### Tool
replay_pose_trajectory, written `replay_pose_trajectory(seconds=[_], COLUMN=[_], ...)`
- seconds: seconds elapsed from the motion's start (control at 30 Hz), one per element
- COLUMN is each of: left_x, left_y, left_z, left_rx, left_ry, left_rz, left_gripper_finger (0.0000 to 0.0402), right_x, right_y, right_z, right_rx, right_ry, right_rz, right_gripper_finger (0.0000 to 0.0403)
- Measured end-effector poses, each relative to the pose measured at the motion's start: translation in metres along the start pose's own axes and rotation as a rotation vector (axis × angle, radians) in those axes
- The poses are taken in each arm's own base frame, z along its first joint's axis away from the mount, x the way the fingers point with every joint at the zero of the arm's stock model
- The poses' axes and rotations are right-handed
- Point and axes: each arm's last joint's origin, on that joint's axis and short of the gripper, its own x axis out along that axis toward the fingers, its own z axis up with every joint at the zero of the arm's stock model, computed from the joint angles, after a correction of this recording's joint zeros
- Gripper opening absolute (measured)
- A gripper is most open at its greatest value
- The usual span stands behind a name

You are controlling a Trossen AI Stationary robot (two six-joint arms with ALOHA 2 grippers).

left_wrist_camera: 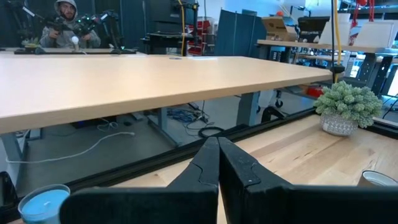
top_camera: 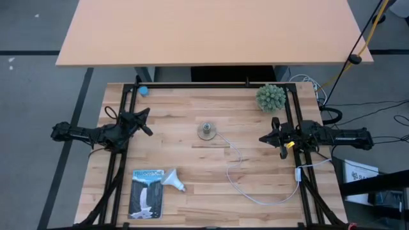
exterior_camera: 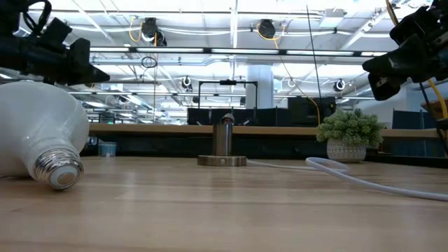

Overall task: Screw lightbulb
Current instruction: Insert the lightbulb into the lamp

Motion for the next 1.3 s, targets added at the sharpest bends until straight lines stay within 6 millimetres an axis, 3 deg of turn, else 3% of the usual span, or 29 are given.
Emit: replay_pose_trajectory(seconds=[0.2, 0.6, 1.3], left_x=[-0.0001, -0.0016, -0.0016], left_y=[-0.0024, -0.0093, -0.0097], left_z=[-0.0001, 0.0011, -0.0001], left_rx=[-0.111, -0.040, -0.081], left_ry=[0.008, 0.008, 0.026], left_rz=[-0.084, -0.326, -0.334], left_gripper_finger=[0.0000, 0.0000, 0.0000], right_x=[0.0000, 0.0000, 0.0000], right_y=[0.0000, 0.0000, 0.0000], right_z=[0.0000, 0.0000, 0.0000], right_rx=[0.000, 0.000, 0.000], right_ry=[0.000, 0.000, 0.000], right_rz=[0.000, 0.000, 0.000], right_gripper_finger=[0.0000, 0.0000, 0.0000])
